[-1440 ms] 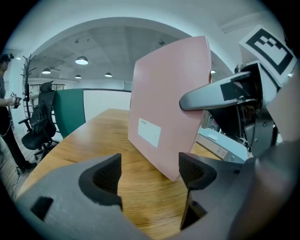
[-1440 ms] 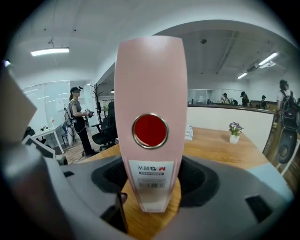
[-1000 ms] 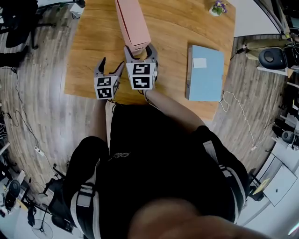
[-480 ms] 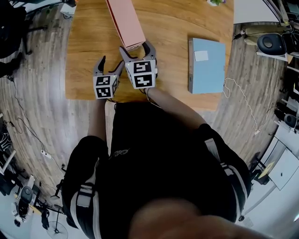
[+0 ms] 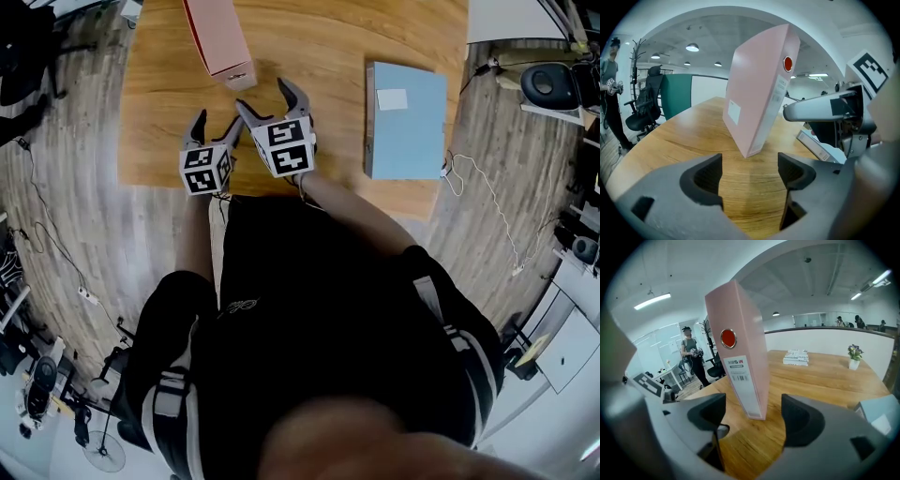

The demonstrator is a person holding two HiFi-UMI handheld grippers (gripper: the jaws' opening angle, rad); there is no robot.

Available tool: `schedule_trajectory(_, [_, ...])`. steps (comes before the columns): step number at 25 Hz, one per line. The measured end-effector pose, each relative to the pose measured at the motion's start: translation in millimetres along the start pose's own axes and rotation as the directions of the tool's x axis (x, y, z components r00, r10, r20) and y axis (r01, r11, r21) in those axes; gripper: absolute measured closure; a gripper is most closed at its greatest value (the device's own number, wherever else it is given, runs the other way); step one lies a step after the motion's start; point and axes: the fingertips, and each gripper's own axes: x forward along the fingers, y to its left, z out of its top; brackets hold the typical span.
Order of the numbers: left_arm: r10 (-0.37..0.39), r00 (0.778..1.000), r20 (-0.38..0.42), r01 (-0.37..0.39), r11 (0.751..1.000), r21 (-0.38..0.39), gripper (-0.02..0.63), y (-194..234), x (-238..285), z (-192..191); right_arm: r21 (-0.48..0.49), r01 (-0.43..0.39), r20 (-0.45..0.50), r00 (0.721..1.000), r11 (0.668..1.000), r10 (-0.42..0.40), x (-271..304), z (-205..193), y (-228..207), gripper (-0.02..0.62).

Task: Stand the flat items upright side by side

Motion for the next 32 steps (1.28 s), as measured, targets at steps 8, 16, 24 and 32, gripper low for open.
schedule_trajectory(8, [-0.002, 1.000, 0.024, 0.003, 0.999, -0.036, 0.228, -69, 0, -5, -0.005, -0.002, -0.015, 1.000, 1.000, 0.002, -55, -28, -59, 0.241])
schedule_trajectory(16, [-0.135, 0.991, 0.014, 0.134, 0.991, 0.010, 0.227, -171, 30, 6, 0.022, 0.033, 0.015, 0.999, 0.999, -0.033, -119, -54, -135, 0.249])
schedule_trajectory(24, [-0.374, 0.926, -0.055, 0.376, 0.926, 0.034, 0.226, -290, 77, 19, -0.107, 0.068, 0.027, 0.997, 0.992, -0.066, -190, -85, -229, 0.302])
schedule_trajectory(32, [-0.450, 0.886, -0.108, 0.447, 0.893, -0.052, 0.225, -354, 126, 24, -0.166, 0.188, -0.080, 0.976, 0.968, -0.203, -257, -145, -350, 0.284])
